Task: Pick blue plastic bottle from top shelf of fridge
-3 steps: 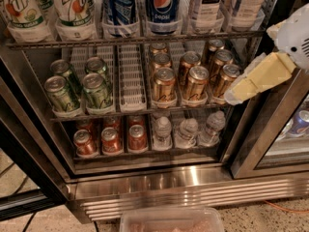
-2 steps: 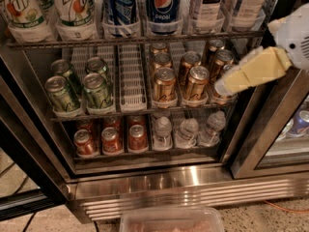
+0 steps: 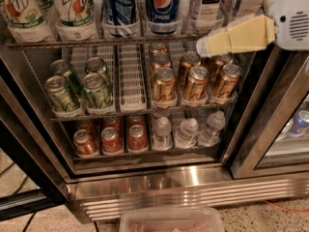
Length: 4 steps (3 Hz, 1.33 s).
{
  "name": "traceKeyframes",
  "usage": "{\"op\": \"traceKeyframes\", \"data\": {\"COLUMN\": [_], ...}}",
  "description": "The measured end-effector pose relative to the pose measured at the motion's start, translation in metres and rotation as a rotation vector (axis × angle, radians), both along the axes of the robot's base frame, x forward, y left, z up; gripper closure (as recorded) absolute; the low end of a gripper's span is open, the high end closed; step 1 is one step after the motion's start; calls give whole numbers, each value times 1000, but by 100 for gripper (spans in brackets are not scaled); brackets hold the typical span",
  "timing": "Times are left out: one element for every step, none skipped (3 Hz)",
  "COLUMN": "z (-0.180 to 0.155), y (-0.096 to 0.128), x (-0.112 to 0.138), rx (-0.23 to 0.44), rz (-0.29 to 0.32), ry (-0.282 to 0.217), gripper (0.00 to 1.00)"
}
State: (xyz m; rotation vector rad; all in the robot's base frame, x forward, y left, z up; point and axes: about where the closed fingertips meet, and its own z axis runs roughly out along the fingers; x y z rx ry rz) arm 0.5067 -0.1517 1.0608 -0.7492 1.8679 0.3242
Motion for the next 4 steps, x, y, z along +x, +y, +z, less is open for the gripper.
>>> {"op": "traceKeyframes", "data": {"z": [19, 21, 24, 24], "y": [15, 17, 21, 25], "x": [5, 5, 11, 17], "rx": [99, 104, 97, 75], "rz": [-13, -11, -15, -23], "ry": [-38, -46, -103, -180], "gripper": [0, 0, 1, 11]}}
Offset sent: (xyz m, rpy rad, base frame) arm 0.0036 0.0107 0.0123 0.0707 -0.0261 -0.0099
